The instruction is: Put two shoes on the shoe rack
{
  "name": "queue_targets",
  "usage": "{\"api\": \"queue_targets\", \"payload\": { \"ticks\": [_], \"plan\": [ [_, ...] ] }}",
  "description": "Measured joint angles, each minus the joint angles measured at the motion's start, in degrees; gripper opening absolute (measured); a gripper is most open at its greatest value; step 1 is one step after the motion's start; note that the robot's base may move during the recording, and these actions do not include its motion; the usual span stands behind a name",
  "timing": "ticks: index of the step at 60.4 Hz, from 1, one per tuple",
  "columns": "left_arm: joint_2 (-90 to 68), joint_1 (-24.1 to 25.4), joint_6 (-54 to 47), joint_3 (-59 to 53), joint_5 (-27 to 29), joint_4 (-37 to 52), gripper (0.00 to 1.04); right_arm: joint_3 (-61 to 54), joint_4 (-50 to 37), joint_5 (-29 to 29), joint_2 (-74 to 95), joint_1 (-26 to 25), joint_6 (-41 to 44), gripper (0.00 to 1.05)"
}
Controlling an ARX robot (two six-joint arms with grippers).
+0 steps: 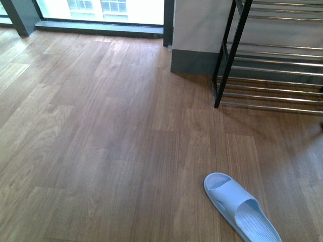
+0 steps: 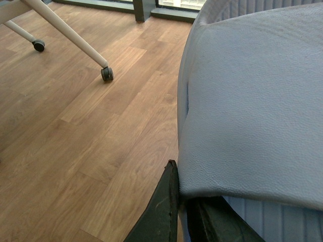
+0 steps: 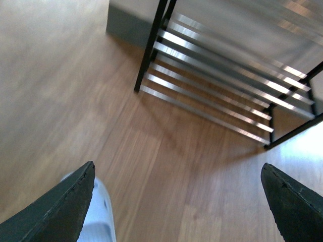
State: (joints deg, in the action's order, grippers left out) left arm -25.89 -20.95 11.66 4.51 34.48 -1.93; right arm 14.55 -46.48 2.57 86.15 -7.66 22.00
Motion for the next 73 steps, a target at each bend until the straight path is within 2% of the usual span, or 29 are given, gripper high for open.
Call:
{"api": "queue_targets", "payload": {
  "ticks": [11, 17, 24, 36, 42, 53, 73],
  "plan": [
    [0.0, 0.0, 0.0, 0.0, 0.0, 0.0, 0.02, 6.7, 2.2, -0.1, 26.0, 0.0, 3.4, 0.95],
    [0.0, 0.0, 0.0, 0.0, 0.0, 0.0, 0.02, 9.9, 5.4, -2.2, 34.3, 0.8, 2.9, 0.95],
    [0.0, 0.0, 0.0, 0.0, 0.0, 0.0, 0.02, 13.0, 3.1, -2.1, 41.9, 2.3, 3.0, 0.95],
    [0.0, 0.0, 0.0, 0.0, 0.0, 0.0, 0.02, 17.8, 1.9, -2.2, 50.2, 3.0, 1.4, 0.95],
    [0.0, 0.0, 0.0, 0.0, 0.0, 0.0, 0.02, 19.2, -1.5, -2.0, 53.6, 2.9, 2.0, 0.95],
    [0.0, 0.0, 0.0, 0.0, 0.0, 0.0, 0.02, 22.4, -7.9, -2.9, 59.6, 1.0, 6.5, 0.95],
    [0.0, 0.0, 0.0, 0.0, 0.0, 0.0, 0.02, 29.2, -9.2, -5.7, 67.3, -2.2, 9.2, 0.95]
  ]
}}
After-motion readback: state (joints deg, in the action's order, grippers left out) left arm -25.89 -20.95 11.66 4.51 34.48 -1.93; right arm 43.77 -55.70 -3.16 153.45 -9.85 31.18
